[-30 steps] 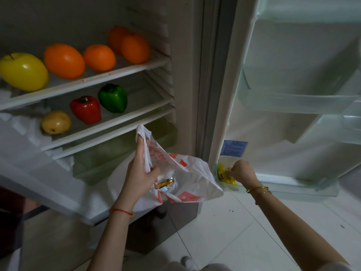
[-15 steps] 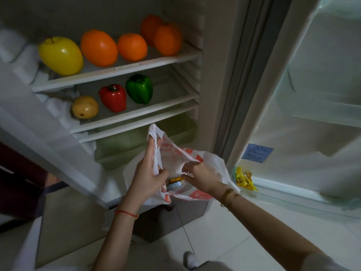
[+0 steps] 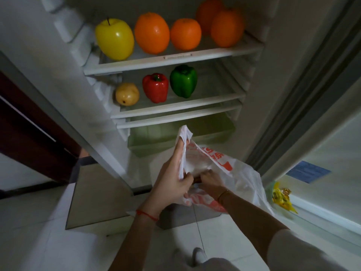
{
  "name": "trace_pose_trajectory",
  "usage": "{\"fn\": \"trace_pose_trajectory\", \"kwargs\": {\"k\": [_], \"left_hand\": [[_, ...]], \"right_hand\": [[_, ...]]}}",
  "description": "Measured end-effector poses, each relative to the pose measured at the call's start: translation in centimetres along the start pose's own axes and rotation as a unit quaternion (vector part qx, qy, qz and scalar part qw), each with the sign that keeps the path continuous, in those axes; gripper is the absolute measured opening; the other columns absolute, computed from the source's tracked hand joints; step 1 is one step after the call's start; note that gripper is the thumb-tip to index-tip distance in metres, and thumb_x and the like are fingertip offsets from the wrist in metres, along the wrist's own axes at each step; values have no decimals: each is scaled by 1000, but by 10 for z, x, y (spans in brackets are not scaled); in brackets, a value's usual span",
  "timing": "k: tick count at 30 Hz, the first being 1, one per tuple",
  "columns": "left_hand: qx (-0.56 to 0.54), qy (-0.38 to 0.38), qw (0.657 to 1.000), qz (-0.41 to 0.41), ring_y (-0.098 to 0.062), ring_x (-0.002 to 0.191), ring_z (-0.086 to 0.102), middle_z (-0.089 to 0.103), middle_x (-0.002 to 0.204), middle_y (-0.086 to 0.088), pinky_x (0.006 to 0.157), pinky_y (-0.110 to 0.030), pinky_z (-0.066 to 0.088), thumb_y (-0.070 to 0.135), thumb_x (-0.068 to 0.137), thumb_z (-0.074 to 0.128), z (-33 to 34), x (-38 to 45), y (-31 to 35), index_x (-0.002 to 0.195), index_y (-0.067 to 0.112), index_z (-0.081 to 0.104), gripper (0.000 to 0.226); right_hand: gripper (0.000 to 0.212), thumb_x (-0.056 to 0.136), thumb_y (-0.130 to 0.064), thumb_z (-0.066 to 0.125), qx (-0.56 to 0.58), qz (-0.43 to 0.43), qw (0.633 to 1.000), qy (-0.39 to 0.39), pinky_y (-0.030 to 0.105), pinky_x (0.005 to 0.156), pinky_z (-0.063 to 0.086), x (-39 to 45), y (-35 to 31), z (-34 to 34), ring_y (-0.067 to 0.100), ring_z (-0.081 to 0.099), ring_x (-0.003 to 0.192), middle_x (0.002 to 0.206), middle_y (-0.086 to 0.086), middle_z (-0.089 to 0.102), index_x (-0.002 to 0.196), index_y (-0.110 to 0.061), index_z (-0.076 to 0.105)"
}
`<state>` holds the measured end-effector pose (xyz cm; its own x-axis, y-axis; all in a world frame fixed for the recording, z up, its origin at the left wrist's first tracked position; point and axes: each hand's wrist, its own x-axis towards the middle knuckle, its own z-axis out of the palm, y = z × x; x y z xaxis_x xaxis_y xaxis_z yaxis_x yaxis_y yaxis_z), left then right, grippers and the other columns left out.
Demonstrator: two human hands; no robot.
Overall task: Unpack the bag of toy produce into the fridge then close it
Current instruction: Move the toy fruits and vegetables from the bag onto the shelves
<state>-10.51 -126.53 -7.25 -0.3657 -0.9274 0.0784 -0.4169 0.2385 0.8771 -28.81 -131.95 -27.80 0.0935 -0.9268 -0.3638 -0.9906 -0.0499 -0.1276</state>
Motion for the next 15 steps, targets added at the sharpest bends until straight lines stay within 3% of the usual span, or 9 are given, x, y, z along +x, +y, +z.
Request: {"fn": "trace_pose_trajectory", "kwargs": {"k": [2, 5, 7, 9, 12, 15], "left_hand": [[-6, -3, 1000, -4, -46, 101, 59, 34, 155, 10, 74, -31, 54, 3, 82, 55, -1, 2, -1, 150, 49, -7, 103], [-11, -8, 1000, -11, -31, 96, 62, 45, 147, 5, 73, -20, 49, 2, 85, 57, -3, 5, -4, 148, 53, -7, 103], [-7, -9, 1000, -14, -22, 98, 63, 51, 139, 1, 75, -19, 50, 5, 86, 59, -3, 7, -6, 145, 58, -8, 104], [2, -10, 1000, -15, -28, 103, 62, 53, 136, -5, 77, -23, 52, 7, 86, 60, -3, 9, -7, 142, 63, -10, 106], [3, -16, 1000, -11, -37, 105, 61, 48, 144, -2, 79, -34, 55, 7, 85, 60, -3, 11, -3, 141, 64, -10, 106], [-6, -28, 1000, -6, -33, 109, 61, 38, 152, 9, 85, -45, 58, 8, 85, 61, -4, 11, -1, 148, 54, -7, 103]], "right_hand": [[42, 92, -34, 59, -16, 0, 1000, -5, 31, 95, 45, 0, -3, 1, 31, 55, 119, 124, 13, 60, 124, -7, 59], [36, 99, -23, 51, -2, -15, 1000, -18, 7, 84, 39, 2, -3, 1, 29, 52, 123, 131, 12, 56, 131, -8, 56], [43, 93, -36, 61, 27, -19, 999, -10, 21, 100, 40, -2, -7, -3, 25, 53, 122, 132, 6, 57, 132, -18, 56], [55, 88, -44, 64, 16, -31, 999, -23, 33, 107, 39, -5, -9, 0, 25, 52, 124, 135, 6, 54, 136, -19, 50], [58, 87, -48, 63, 16, -37, 999, -14, 36, 108, 42, -7, -9, 8, 24, 53, 122, 135, 5, 55, 136, -20, 49], [43, 87, -48, 62, 96, -34, 995, 10, 33, 107, 41, -16, -11, -3, 20, 56, 118, 126, 0, 60, 125, -27, 57]]}}
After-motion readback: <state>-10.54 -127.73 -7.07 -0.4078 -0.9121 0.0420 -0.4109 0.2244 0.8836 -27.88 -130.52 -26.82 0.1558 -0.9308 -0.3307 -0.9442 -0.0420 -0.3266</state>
